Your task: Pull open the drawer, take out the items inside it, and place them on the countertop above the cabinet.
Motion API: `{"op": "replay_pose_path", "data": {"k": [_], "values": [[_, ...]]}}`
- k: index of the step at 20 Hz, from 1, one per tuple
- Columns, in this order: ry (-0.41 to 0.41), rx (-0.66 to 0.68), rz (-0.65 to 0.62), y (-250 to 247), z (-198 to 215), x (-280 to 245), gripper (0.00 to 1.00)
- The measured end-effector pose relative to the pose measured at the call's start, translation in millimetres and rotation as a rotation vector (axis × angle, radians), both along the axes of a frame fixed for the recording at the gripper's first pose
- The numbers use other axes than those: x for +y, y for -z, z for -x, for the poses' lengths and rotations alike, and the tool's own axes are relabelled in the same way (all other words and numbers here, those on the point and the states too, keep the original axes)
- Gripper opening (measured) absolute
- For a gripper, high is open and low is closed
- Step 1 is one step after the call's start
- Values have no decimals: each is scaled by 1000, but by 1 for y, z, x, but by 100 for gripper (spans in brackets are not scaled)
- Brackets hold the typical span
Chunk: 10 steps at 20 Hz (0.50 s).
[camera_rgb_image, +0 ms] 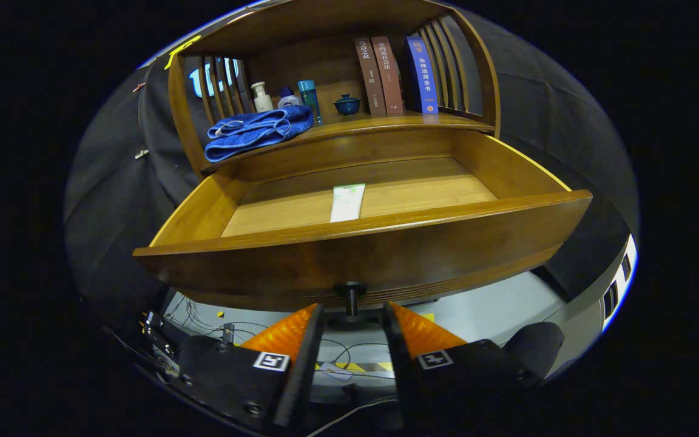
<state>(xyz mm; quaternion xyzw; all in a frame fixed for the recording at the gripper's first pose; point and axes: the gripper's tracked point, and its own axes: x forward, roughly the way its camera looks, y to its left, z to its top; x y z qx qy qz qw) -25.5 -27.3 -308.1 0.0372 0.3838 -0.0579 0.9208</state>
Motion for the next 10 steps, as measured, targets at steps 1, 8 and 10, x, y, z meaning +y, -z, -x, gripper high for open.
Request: {"op": "replay_pose_path", "data": {"k": [1, 8, 10], "values": [[3, 3, 5, -7, 2, 0, 70], [-65, -177, -49, -110, -49, 31, 97], [-71, -156, -10, -113, -84, 26, 99]]}}
